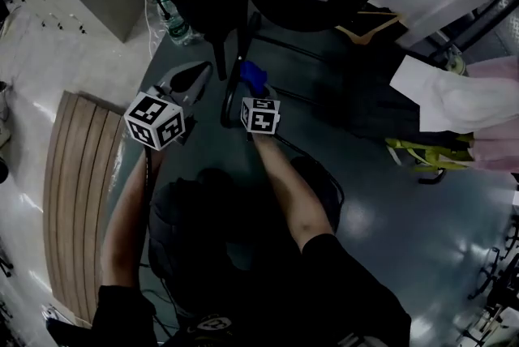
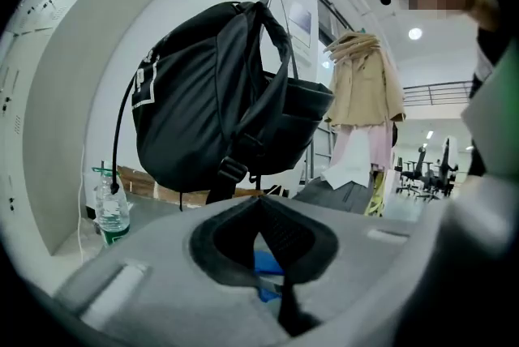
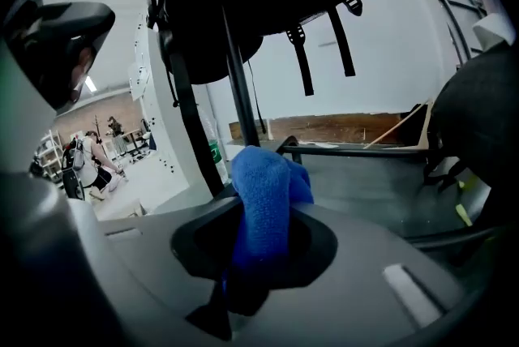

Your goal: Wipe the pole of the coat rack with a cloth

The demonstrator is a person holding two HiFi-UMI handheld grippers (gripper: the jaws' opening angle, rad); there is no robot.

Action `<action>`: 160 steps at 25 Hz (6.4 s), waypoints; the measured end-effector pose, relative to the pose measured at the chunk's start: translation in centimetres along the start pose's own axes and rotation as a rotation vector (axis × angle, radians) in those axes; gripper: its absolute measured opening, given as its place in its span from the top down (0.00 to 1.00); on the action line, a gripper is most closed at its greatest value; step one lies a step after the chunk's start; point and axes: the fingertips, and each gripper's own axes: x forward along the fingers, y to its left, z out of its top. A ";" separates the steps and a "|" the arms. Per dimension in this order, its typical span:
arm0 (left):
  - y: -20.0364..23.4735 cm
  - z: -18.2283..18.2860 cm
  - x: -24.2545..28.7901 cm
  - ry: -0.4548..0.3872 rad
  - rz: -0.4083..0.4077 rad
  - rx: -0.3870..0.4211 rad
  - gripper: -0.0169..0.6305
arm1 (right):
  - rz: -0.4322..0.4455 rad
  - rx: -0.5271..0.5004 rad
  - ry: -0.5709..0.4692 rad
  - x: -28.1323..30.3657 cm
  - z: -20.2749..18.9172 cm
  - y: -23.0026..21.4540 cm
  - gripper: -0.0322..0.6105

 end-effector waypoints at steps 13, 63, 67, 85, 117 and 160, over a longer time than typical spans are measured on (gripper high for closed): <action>-7.0 0.5 5.7 0.008 -0.150 0.079 0.97 | -0.288 0.081 0.004 -9.6 -1.9 -17.4 0.83; -13.9 -1.8 6.4 0.075 -0.263 -0.016 0.97 | -0.316 0.230 0.003 -11.8 -4.8 -20.1 0.83; -13.3 -1.8 5.7 0.076 -0.240 -0.014 0.97 | -0.324 0.268 -0.012 -11.6 -4.9 -19.9 0.83; -4.0 -1.8 1.5 0.082 0.061 0.024 0.97 | 0.028 -0.015 0.061 -0.6 -2.3 -0.9 0.83; -10.5 -5.0 6.5 0.158 -0.081 0.066 0.97 | -0.334 0.292 0.055 -11.7 -5.0 -20.9 0.83; -11.9 -7.7 6.3 0.278 -0.121 0.128 0.97 | -0.294 0.005 0.078 -10.6 -3.6 -19.3 0.83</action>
